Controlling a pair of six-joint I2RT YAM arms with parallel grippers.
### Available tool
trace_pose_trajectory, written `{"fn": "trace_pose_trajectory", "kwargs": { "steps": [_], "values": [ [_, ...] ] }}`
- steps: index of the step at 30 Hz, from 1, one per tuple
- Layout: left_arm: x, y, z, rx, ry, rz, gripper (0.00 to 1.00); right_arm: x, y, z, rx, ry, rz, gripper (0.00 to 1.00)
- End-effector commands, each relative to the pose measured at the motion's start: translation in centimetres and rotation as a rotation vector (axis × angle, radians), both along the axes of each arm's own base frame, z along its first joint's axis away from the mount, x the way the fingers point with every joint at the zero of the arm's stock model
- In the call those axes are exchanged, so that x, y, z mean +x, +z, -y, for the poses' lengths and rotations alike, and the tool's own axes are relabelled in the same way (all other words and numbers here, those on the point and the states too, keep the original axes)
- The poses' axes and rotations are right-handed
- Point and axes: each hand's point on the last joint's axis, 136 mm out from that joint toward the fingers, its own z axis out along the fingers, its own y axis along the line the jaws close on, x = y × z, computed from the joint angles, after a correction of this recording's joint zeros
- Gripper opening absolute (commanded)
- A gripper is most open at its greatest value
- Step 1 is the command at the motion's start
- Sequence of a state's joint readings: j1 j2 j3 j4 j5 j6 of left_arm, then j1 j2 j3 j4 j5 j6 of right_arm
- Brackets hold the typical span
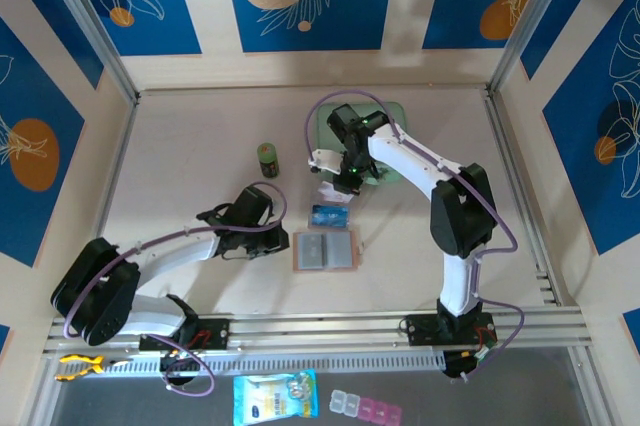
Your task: Take the credit cards out of the card holder
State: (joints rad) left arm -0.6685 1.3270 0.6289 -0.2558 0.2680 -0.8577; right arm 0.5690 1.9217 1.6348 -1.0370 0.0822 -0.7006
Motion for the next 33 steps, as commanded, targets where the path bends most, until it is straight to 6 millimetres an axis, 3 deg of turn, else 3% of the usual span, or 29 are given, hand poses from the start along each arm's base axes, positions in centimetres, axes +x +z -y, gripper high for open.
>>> {"fn": "trace_pose_trajectory", "kwargs": {
  "steps": [1,7,24,33],
  "values": [
    [-0.2,0.0,-0.6,0.005,0.014,-0.008,0.11,-0.2,-0.2,-0.2,0.013,0.024,-0.026,0.0],
    [-0.3,-0.1,-0.7,0.006,0.012,-0.013,0.11,-0.1,-1.1,0.3,-0.025,0.022,-0.029,0.08],
    [-0.3,0.0,-0.1,-0.018,0.0,-0.023,0.11,0.0,0.8,1.3,-0.022,-0.033,0.051,0.16],
    [-0.2,0.2,1.0,-0.051,-0.021,-0.03,0.1,-0.6,2.4,0.3,0.089,-0.176,0.059,0.16]
  ]
}}
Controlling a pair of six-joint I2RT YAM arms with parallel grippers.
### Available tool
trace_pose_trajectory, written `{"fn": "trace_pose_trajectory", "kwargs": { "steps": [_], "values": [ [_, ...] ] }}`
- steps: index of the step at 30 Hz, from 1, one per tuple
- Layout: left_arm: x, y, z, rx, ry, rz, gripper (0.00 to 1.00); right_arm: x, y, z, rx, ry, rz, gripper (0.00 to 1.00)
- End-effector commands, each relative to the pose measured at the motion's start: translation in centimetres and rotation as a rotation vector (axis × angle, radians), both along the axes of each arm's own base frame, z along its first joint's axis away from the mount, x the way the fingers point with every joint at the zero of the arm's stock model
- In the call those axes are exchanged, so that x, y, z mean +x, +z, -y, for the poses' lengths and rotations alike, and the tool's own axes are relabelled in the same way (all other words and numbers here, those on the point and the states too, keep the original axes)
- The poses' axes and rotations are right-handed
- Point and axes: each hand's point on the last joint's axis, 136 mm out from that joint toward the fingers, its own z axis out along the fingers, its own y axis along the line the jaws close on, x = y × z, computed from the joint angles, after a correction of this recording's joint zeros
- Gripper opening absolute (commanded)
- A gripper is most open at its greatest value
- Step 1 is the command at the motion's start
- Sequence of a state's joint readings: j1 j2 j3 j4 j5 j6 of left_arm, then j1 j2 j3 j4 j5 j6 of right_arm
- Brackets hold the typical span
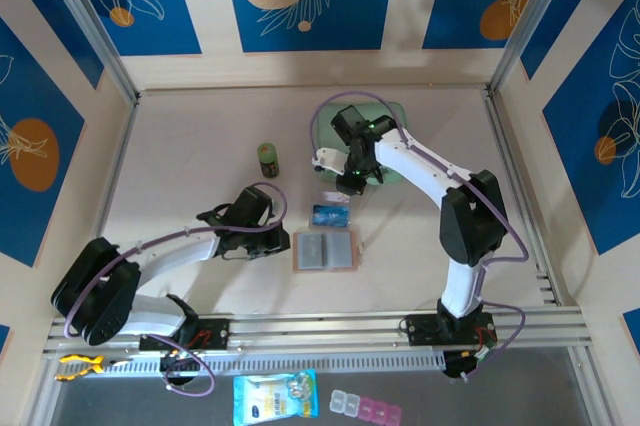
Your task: Take the credit cards out of the card holder
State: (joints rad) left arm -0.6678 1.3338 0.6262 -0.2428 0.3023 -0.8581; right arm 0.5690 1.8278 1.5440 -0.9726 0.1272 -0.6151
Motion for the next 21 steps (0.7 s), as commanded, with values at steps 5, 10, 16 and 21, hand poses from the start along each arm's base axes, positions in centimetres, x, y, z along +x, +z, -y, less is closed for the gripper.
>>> {"fn": "trace_pose_trajectory", "kwargs": {
  "steps": [5,10,16,21],
  "values": [
    [0.3,0.1,1.5,-0.035,-0.024,-0.017,0.09,-1.0,2.7,-1.7,0.228,-0.294,-0.02,0.15],
    [0.2,-0.1,2.5,-0.046,-0.046,-0.022,0.08,-2.7,2.6,-2.3,0.338,-0.522,-0.112,0.13],
    [0.0,-0.5,3.3,-0.045,-0.067,-0.03,0.07,-5.7,1.4,-3.2,0.447,-0.722,-0.26,0.09],
    [-0.4,-1.2,3.3,-0.027,-0.081,-0.043,0.06,-7.8,0.6,-3.7,0.506,-0.856,-0.366,0.09]
  ]
}}
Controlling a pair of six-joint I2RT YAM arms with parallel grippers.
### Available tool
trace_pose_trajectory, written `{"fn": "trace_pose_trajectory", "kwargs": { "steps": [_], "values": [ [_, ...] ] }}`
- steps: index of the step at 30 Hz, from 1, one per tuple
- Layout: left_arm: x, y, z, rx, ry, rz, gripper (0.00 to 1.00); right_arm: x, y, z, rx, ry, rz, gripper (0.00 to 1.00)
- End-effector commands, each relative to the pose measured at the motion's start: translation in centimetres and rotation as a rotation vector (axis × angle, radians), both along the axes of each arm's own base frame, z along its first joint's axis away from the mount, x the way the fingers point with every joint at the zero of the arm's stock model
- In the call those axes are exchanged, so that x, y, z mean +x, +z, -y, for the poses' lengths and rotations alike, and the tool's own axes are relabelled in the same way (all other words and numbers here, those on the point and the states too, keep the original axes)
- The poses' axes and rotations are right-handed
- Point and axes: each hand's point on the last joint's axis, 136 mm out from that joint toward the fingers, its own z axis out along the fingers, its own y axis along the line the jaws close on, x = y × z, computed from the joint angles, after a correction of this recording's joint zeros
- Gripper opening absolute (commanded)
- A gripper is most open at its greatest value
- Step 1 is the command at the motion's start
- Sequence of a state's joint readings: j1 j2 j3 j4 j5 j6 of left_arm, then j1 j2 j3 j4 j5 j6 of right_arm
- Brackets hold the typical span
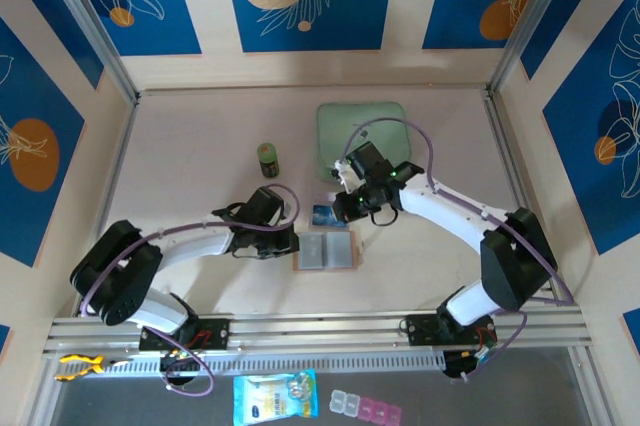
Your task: Take the credit cards out of the card holder
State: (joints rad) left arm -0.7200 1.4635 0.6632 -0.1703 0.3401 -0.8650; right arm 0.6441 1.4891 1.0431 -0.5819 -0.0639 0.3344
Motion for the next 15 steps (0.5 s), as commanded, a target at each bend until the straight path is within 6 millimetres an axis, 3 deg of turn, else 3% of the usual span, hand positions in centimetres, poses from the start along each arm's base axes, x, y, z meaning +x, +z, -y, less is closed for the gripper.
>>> {"fn": "trace_pose_trajectory", "kwargs": {
  "steps": [1,11,15],
  "values": [
    [-0.1,0.1,0.6,-0.006,-0.016,-0.006,0.06,-0.9,1.1,-1.5,0.138,-0.147,-0.1,0.09],
    [-0.8,-1.4,-0.1,0.042,-0.023,-0.036,0.05,-4.3,-1.7,-3.4,0.168,-0.269,-0.334,0.06],
    [-0.9,-1.8,-0.2,0.055,-0.024,-0.042,0.05,-5.3,-2.5,-4.6,0.168,-0.256,-0.351,0.13]
  ]
}}
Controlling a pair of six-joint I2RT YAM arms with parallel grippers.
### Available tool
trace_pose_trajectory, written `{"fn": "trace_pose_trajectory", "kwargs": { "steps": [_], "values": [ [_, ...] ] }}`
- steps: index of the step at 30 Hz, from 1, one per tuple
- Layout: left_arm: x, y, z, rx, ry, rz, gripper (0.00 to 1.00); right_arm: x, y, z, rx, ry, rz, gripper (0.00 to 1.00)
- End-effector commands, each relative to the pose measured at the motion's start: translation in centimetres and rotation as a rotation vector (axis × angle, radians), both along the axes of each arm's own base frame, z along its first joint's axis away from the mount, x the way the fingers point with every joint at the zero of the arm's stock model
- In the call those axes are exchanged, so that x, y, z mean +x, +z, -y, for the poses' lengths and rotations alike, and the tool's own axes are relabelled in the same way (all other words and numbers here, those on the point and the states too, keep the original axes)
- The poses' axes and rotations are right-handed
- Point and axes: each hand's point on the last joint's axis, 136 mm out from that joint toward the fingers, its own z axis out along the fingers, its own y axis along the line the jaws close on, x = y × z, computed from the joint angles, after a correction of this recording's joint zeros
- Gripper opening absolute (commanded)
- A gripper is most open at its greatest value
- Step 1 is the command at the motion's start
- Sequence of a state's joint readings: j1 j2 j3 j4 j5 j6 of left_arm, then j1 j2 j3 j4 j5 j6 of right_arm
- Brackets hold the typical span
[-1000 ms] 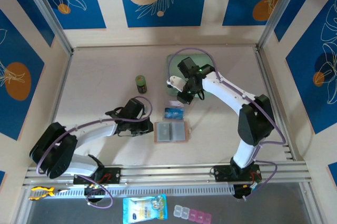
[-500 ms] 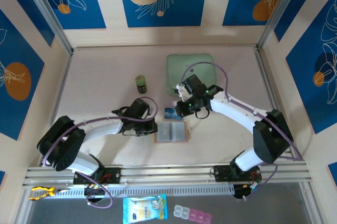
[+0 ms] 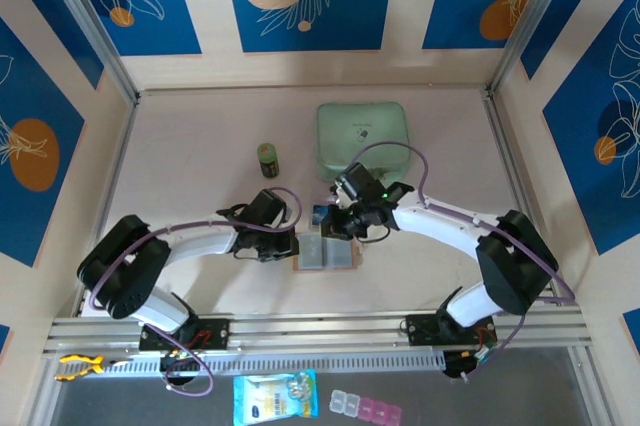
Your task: Take the credit cards out of the card holder
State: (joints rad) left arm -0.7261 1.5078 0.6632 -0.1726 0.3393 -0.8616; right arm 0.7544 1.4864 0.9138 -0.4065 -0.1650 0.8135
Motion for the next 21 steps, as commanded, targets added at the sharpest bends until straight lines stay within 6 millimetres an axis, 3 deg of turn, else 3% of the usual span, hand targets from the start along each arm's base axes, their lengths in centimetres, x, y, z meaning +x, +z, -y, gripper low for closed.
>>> {"fn": "trace_pose_trajectory", "kwargs": {
  "steps": [1,10,21],
  "values": [
    [-0.4,-0.5,-0.2,0.028,-0.015,-0.011,0.05,-1.2,-0.8,-1.1,0.023,-0.013,-0.068,0.17],
    [-0.7,-0.9,-0.4,0.046,-0.02,-0.022,0.05,-1.9,-3.0,-1.8,-0.031,0.001,-0.103,0.31],
    [-0.6,-1.2,-0.8,0.07,-0.02,-0.018,0.05,-2.0,-4.6,-2.5,-0.081,0.035,-0.106,0.29]
  ]
}}
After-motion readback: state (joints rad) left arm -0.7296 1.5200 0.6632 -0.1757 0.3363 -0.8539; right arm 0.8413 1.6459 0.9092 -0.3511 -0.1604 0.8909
